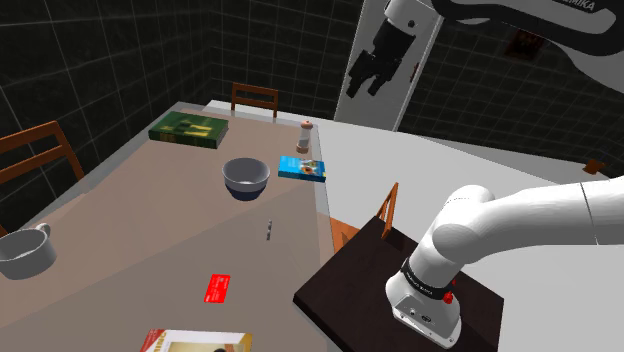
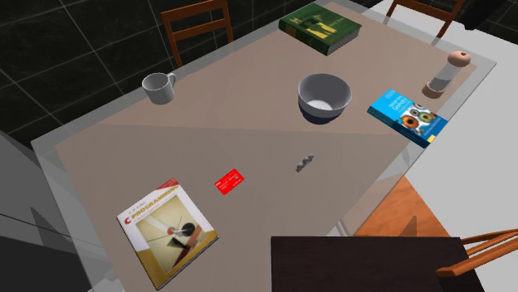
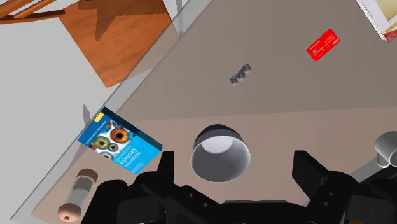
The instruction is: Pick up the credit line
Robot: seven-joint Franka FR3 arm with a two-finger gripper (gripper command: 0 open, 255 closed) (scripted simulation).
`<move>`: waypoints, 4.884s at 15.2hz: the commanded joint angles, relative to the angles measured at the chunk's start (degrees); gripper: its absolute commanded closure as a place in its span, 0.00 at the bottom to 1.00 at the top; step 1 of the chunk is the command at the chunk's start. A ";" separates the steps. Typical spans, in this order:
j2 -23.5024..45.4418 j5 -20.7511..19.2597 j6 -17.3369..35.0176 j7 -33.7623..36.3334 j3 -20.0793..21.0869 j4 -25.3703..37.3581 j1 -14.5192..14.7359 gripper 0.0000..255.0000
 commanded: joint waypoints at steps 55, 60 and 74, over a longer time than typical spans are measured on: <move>87.99 28.44 44.83 45.29 21.69 14.11 11.75 0.00; 89.89 28.27 45.77 44.65 21.38 14.89 11.93 1.00; 86.19 28.64 43.77 45.77 21.82 13.50 11.59 1.00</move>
